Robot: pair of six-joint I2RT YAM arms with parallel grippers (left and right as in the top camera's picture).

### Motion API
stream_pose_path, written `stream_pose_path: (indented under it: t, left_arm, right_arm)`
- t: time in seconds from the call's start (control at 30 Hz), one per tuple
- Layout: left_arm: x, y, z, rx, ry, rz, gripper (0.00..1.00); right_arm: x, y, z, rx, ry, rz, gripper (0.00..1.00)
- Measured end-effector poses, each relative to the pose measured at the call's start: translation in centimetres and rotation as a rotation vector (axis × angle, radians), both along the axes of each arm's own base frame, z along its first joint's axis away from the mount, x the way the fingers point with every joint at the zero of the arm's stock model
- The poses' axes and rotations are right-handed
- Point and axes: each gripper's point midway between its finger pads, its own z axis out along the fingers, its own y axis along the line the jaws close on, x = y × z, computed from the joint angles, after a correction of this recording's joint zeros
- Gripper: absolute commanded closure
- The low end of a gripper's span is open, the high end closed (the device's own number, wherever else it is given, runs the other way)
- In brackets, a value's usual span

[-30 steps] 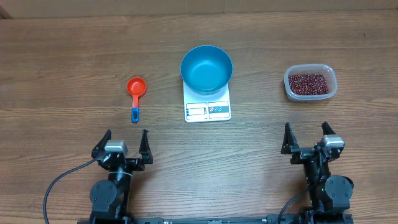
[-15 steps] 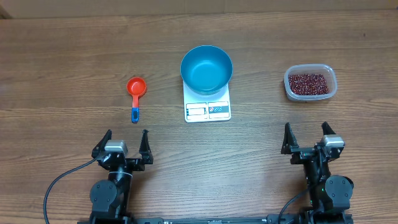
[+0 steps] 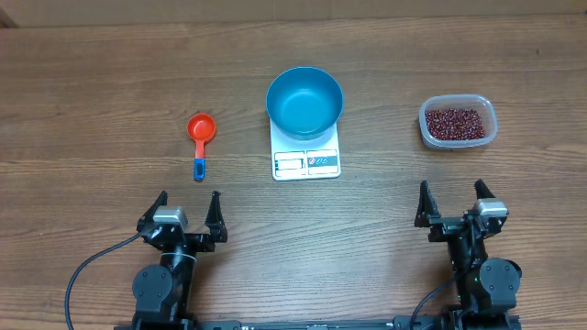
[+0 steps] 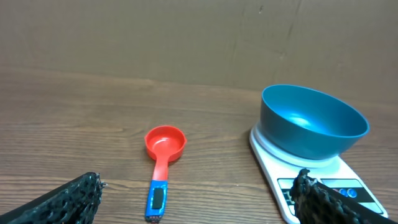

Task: Scoop item into bowl and weigh 150g on scale
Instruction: 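Raise the left arm and move it forward toward the red scoop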

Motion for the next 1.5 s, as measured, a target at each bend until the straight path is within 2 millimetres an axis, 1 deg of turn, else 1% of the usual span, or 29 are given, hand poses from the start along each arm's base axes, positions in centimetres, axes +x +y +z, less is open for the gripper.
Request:
stream_pose_path:
  t: [0.17,0.27,0.47,0.53,0.67,0.93,1.13,1.2,1.33,1.5]
  left_arm:
    - [-0.1,-0.1,-0.1,-0.011,0.015,-0.007,0.0]
    - [-0.4,-0.1,-0.4,-0.008,0.06,-0.007,0.0]
    - [-1.7,0.0,-1.9,0.001,0.195,-0.006,0.0]
    - [-2.0,0.0,-1.6,0.002,0.206,-0.005,0.0]
    - [-2.4,0.1,0.1,0.0,0.185,-0.005,0.0]
    - [-3.5,0.1,-0.3,0.005,0.256,-0.008,0.0]
    - [-4.3,0.2,0.5,0.007,0.281,-0.008,0.01]
    - [-4.3,0.2,0.6,0.008,0.301,-0.008,0.0]
    - [-4.0,0.1,0.3,0.016,0.391,-0.007,0.0]
    - [-2.9,0.0,0.8,0.037,0.498,-0.012,0.0]
  right_arm:
    - [0.0,0.0,0.0,0.0,0.0,-0.001,0.0]
    - [0.0,0.0,0.0,0.0,0.0,0.0,0.0]
    - [0.0,0.0,0.0,0.0,0.0,0.0,0.0]
    - [0.0,0.0,0.0,0.0,0.0,0.0,0.0]
    - [0.0,0.0,0.0,0.0,0.0,0.0,0.0]
    - [0.0,0.0,0.0,0.0,0.0,0.0,0.0]
    - [0.0,0.0,0.0,0.0,0.0,0.0,0.0]
    - [0.0,0.0,0.0,0.0,0.0,0.0,0.0]
    - [0.0,0.0,0.0,0.0,0.0,0.0,0.0]
    - [0.0,0.0,0.0,0.0,0.0,-0.001,0.0]
